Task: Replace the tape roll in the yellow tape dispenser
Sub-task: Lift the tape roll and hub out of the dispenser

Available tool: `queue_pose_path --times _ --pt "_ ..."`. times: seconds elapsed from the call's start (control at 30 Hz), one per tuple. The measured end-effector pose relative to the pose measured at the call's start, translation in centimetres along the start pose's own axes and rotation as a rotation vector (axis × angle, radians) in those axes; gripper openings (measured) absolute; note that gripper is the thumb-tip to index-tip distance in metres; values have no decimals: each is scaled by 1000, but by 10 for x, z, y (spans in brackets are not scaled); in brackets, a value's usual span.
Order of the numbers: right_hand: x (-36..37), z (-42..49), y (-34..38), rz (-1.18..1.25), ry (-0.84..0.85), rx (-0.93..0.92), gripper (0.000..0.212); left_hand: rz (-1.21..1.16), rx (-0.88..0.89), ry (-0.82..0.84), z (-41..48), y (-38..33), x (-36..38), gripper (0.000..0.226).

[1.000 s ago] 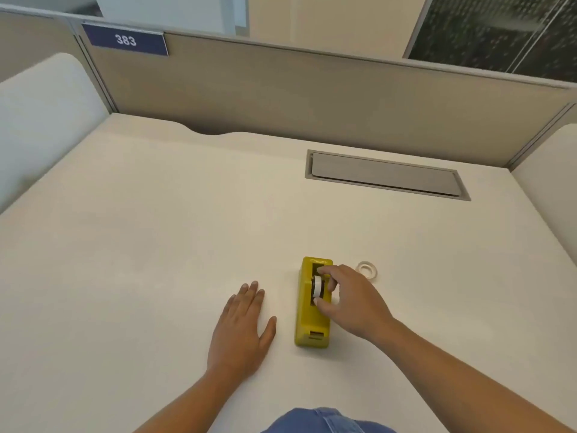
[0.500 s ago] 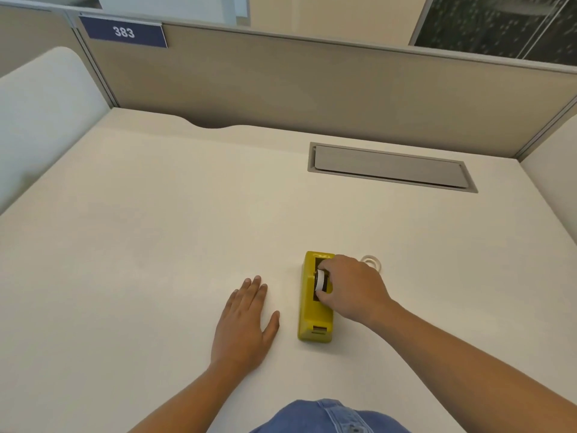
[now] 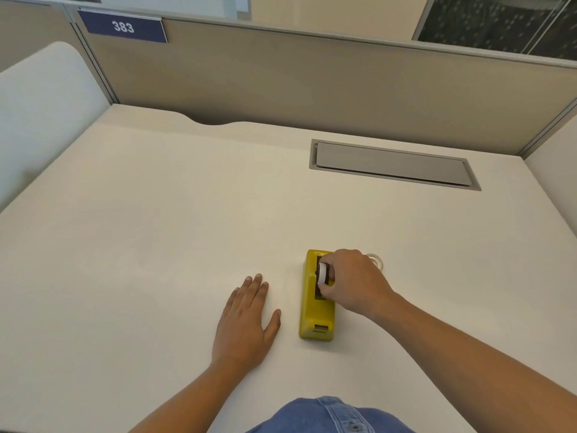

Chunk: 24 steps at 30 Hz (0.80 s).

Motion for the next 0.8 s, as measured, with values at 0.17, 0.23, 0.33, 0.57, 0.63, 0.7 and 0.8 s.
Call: queue_pose_path --times 0.17,0.23,0.33,0.57,0.63,0.7,0.8 --pt "-1 -1 -1 22 19 13 27 -1 -2 -1 0 -1 -1 66" --pt "-2 -1 -1 34 23 20 29 -2 -4 0 -1 -1 0 66" --pt "-3 -2 0 50 22 28 34 2 -7 4 0 0 0 67" --pt "-7 -5 0 87 9 40 31 -8 -9 1 0 -1 -2 67" --pt "-7 -6 -1 103 5 41 30 -22 -6 17 0 -2 -2 66" --pt "-7 -8 -2 129 -4 42 27 -58 -1 23 -1 -3 -4 62" --pt "-10 -13 -3 141 -35 44 16 -266 -58 -78 1 -6 -24 41"
Point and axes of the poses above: each hand's wrist, its own z-axis towards the middle knuckle, its own x-axis out of the palm, y = z × x, the point moved 8 cm from there along z, towards the middle knuckle, and after that the axes turned 6 degrees about y, right-handed, at the moved point
